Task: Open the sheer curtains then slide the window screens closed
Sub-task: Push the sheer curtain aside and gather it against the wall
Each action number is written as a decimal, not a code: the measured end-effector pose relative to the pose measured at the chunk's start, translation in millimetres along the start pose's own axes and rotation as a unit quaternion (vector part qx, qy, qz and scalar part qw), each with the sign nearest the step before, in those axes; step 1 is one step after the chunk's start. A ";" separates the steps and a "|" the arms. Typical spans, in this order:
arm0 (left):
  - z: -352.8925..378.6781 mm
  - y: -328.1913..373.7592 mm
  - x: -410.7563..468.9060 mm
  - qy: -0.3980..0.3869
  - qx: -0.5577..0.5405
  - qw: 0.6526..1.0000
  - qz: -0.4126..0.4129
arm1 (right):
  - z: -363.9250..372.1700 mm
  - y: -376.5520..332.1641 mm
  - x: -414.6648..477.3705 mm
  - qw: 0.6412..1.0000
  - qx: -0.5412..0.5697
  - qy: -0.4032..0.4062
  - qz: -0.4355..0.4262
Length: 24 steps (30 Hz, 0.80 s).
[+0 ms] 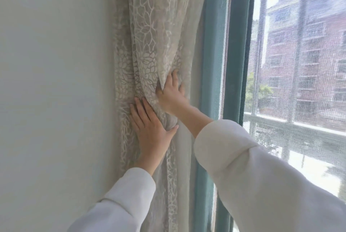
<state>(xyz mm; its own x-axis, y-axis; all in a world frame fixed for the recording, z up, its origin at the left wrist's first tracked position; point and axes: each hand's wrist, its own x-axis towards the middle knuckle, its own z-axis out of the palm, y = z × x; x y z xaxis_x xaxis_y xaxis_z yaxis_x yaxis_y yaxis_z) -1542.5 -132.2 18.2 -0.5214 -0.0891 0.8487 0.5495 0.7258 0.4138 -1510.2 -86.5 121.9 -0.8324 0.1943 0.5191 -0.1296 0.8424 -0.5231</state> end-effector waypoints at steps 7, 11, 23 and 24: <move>-27.2 16.2 -27.5 -0.004 -0.016 1.000 -0.003 | -21.9 3.2 -39.3 1.000 0.000 0.012 0.013; -55.0 23.8 -46.8 -0.022 -0.029 0.999 -0.010 | -37.8 -7.0 -72.6 0.999 -0.017 0.010 0.049; -145.4 58.4 -108.3 -0.052 -0.069 0.996 0.015 | -66.1 -31.7 -180.1 0.993 -0.066 0.004 0.100; -154.3 63.3 -112.8 -0.055 -0.071 0.996 0.019 | -71.5 -32.5 -189.4 0.992 -0.075 0.003 0.101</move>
<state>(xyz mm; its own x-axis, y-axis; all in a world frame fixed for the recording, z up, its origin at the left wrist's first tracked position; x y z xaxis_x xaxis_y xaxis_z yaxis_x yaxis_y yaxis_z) -1348.2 -181.4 -0.4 -0.5629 0.0178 0.8263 0.6527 0.6230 0.4312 -1309.8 -114.7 88.9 -0.8302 0.3683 0.4184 0.1211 0.8518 -0.5096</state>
